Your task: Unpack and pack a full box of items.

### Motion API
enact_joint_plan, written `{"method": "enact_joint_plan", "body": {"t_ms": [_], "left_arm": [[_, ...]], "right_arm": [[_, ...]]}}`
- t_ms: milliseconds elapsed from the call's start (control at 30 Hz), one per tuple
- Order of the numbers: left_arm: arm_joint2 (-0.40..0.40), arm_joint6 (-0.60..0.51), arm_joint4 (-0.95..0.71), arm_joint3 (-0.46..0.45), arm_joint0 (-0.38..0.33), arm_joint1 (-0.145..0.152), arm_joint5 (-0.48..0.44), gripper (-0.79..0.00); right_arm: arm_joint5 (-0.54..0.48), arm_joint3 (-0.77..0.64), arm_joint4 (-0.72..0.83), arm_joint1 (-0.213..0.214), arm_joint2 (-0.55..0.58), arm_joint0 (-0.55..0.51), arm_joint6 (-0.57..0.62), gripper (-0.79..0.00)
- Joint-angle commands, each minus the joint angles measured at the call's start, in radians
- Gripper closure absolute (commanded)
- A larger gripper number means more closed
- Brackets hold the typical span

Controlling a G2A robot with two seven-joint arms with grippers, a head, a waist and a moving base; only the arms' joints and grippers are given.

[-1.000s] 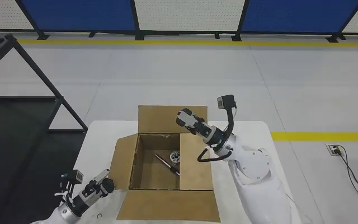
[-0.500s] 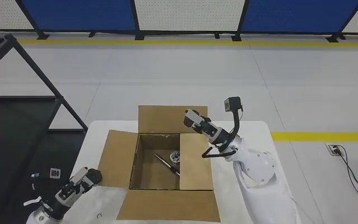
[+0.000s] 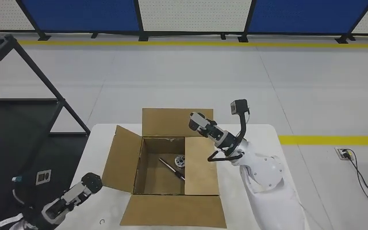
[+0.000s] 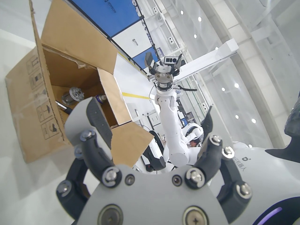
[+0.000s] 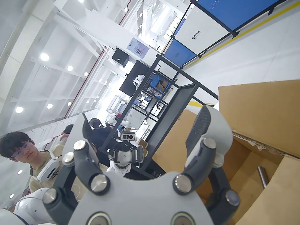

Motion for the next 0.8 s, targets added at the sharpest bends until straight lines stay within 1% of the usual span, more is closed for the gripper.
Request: {"method": "enact_joint_plan", "body": {"t_ms": [0,67,133,233,300,400,467,533,633,767], "left_arm": [[-0.005,-0.005,-0.05,-0.022,0.032,-0.003,-0.016,-0.785],[-0.015,-0.031,-0.079,-0.032,0.048,-0.004,-0.012,-0.785],[-0.019,-0.047,-0.082,-0.043,0.05,-0.003,0.015,-0.785],[-0.009,-0.04,-0.036,-0.046,0.017,0.002,0.099,-0.785],[0.017,-0.03,0.001,-0.014,-0.036,0.007,0.166,-0.785],[0.072,-0.052,0.04,0.061,-0.131,0.016,0.266,-0.785],[0.102,-0.065,0.074,0.112,-0.188,0.021,0.299,-0.785],[0.133,-0.084,0.08,0.16,-0.228,0.023,0.322,-0.785],[0.155,-0.099,0.092,0.217,-0.264,0.026,0.334,-0.785],[0.162,-0.106,0.092,0.264,-0.274,0.028,0.335,-0.785]], "right_arm": [[0.0,-0.014,0.0,0.002,-0.001,-0.014,-0.013,-0.785],[-0.006,-0.022,0.006,0.005,0.001,-0.021,-0.018,-0.785],[-0.01,-0.026,0.014,0.008,0.006,-0.022,-0.021,-0.785],[-0.016,-0.028,0.025,0.012,0.01,-0.02,-0.016,-0.785],[-0.021,-0.028,0.032,0.015,0.011,-0.019,-0.014,-0.785],[-0.027,-0.031,0.036,0.02,0.012,-0.021,-0.012,-0.785],[-0.03,-0.035,0.037,0.023,0.014,-0.027,-0.014,-0.785],[-0.032,-0.04,0.039,0.026,0.016,-0.034,-0.016,-0.785],[-0.032,-0.046,0.039,0.03,0.017,-0.042,-0.022,-0.785],[-0.029,-0.051,0.043,0.035,0.014,-0.045,-0.027,-0.785]]}}
